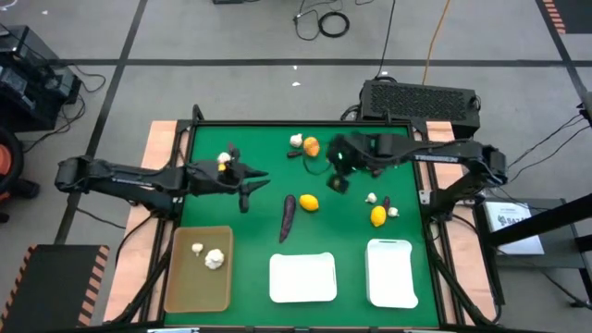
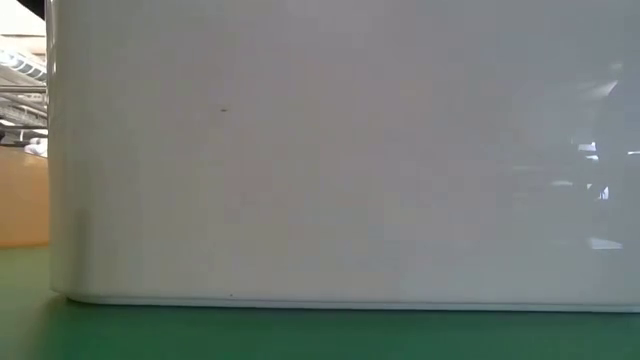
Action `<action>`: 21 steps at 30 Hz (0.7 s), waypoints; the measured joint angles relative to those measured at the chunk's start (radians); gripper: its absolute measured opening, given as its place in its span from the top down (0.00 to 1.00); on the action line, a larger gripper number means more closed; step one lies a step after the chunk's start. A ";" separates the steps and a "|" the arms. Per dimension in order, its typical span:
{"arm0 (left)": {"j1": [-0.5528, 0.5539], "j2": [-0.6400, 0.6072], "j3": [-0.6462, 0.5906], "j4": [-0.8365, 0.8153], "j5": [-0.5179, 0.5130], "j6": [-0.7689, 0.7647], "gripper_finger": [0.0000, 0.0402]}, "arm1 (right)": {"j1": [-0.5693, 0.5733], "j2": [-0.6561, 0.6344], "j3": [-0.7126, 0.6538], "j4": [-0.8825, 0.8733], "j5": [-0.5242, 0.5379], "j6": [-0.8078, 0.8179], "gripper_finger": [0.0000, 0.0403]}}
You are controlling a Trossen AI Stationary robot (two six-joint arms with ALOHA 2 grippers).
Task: Sort produce into baskets
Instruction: Put the garlic into the orange bin
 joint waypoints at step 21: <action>-0.167 -0.298 -0.033 -0.081 -0.039 0.005 0.73 | -0.312 -0.435 -0.283 -0.246 0.054 0.301 1.00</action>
